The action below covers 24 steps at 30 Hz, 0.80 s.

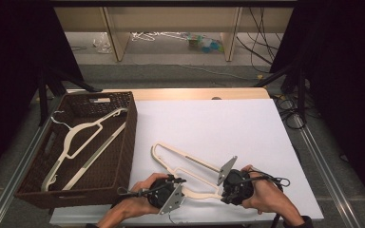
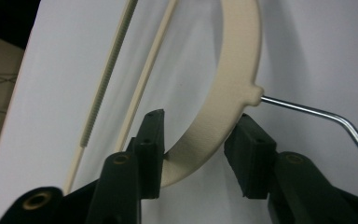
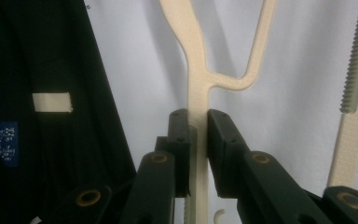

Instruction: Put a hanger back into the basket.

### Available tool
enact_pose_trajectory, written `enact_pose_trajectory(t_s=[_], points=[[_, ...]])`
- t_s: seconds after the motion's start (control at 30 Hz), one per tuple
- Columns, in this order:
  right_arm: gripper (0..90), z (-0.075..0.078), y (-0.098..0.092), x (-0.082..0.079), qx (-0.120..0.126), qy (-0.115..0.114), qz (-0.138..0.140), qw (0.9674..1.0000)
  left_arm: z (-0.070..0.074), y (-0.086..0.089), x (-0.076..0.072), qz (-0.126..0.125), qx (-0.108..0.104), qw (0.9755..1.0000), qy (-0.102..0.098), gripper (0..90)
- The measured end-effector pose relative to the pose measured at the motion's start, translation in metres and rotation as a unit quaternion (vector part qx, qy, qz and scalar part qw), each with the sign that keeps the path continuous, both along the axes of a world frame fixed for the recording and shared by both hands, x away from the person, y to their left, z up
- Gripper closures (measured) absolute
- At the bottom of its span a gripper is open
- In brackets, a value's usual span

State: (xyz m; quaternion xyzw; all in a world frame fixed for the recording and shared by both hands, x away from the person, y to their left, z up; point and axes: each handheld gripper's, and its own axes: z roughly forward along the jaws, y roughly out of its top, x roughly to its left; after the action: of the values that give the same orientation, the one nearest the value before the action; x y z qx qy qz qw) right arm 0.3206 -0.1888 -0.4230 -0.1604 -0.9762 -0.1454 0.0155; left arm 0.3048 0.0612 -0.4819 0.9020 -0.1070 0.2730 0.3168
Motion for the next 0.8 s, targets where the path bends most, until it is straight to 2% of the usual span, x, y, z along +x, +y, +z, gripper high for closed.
enact_pose_trajectory(t_s=[0.17,0.3,0.37,0.43,0.47,0.57,0.6,0.63,0.67,0.7,0.73,0.77,0.8], points=[[79.9,-0.003,-0.008,0.002,0.006,0.011,-0.003,0.9999,0.010,-0.005,-0.003,-0.038,0.009,0.9988,-0.031,68.7],[79.9,-0.005,-0.014,0.005,0.015,0.018,0.003,0.9997,0.022,-0.009,-0.005,-0.051,0.014,0.9970,-0.056,75.6],[79.8,-0.003,-0.020,0.006,0.032,0.021,-0.004,0.9992,0.028,-0.011,-0.005,-0.055,0.015,0.9961,-0.067,77.6],[78.3,0.003,-0.025,0.007,0.043,0.017,-0.011,0.9989,0.034,-0.011,-0.005,-0.052,0.007,0.9958,-0.075,80.0],[74.7,0.006,-0.028,0.007,0.049,0.008,-0.015,0.9987,0.038,-0.011,-0.004,-0.049,0.005,0.9957,-0.078,80.8],[63.9,0.021,-0.035,0.007,0.067,-0.034,-0.045,0.9962,0.049,-0.011,-0.001,-0.033,0.003,0.9961,-0.081,82.9],[60.1,0.027,-0.037,0.008,0.076,-0.050,-0.051,0.9945,0.054,-0.010,0.001,-0.027,0.010,0.9957,-0.089,83.9],[55.4,0.034,-0.040,0.008,0.087,-0.072,-0.058,0.9919,0.057,-0.010,0.003,-0.017,0.001,0.9965,-0.082,84.5],[53.1,0.040,-0.042,0.009,0.104,-0.098,-0.070,0.9873,0.061,-0.009,0.005,-0.006,-0.007,0.9969,-0.078,84.8],[52.1,0.047,-0.045,0.008,0.116,-0.109,-0.082,0.9838,0.065,-0.008,0.008,0.006,-0.011,0.9972,-0.074,84.9],[49.2,0.051,-0.046,0.008,0.130,-0.121,-0.085,0.9804,0.068,-0.008,0.010,0.018,-0.024,0.9975,-0.064,84.9],[46.6,0.058,-0.047,0.006,0.135,-0.130,-0.091,0.9781,0.074,-0.006,0.013,0.030,-0.019,0.9974,-0.062,85.1],[45.1,0.062,-0.048,0.005,0.150,-0.145,-0.103,0.9726,0.078,-0.005,0.016,0.045,-0.026,0.9971,-0.056,85.2]])
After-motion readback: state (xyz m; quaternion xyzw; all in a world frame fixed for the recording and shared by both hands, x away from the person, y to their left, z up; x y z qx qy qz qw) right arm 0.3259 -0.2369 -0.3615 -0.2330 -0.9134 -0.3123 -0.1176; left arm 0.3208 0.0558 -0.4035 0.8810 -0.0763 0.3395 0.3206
